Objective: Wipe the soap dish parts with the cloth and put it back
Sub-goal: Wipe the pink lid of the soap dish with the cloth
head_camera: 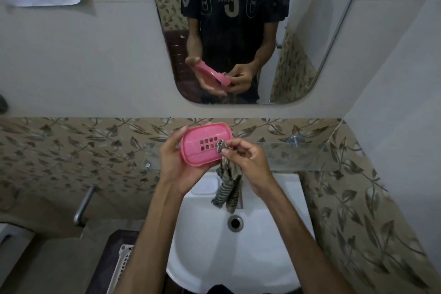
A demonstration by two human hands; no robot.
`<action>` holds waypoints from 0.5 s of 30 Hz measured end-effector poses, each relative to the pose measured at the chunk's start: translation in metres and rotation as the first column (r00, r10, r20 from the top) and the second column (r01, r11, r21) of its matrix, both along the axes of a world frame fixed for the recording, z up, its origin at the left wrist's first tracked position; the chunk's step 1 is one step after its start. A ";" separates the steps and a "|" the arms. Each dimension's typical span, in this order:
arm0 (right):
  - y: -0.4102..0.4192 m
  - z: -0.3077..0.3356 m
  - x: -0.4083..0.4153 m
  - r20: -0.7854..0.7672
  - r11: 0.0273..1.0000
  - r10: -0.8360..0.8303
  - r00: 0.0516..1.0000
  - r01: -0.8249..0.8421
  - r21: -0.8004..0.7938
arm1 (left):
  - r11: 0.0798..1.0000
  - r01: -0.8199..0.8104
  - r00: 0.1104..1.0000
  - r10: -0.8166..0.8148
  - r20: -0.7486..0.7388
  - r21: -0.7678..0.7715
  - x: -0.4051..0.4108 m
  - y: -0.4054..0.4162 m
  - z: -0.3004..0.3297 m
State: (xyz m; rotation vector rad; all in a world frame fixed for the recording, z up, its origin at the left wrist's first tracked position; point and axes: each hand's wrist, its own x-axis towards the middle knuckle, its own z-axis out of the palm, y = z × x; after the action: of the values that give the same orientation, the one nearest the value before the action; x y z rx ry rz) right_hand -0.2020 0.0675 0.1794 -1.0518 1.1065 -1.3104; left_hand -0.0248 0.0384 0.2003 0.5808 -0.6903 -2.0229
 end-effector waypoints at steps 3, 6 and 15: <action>-0.006 0.007 -0.008 -0.213 0.993 0.017 0.977 -0.042 -0.114 | 0.993 0.118 0.993 -0.117 0.026 -0.014 0.009 0.001 0.000; -0.006 0.009 -0.007 -0.325 0.985 -0.036 0.945 -0.021 -0.169 | 0.992 0.125 0.992 -0.125 0.003 0.022 0.010 -0.004 0.002; -0.002 0.003 0.017 -0.455 0.865 -0.460 0.763 0.270 -0.422 | 0.981 -0.162 0.970 0.177 -0.165 0.103 -0.025 0.004 0.006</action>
State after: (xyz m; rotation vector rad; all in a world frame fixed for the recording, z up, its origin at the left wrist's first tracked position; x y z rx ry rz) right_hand -0.1852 0.0655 0.1820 -1.5858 1.6241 -1.6037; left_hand -0.0493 0.0426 0.2059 0.4906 -0.4327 -1.9237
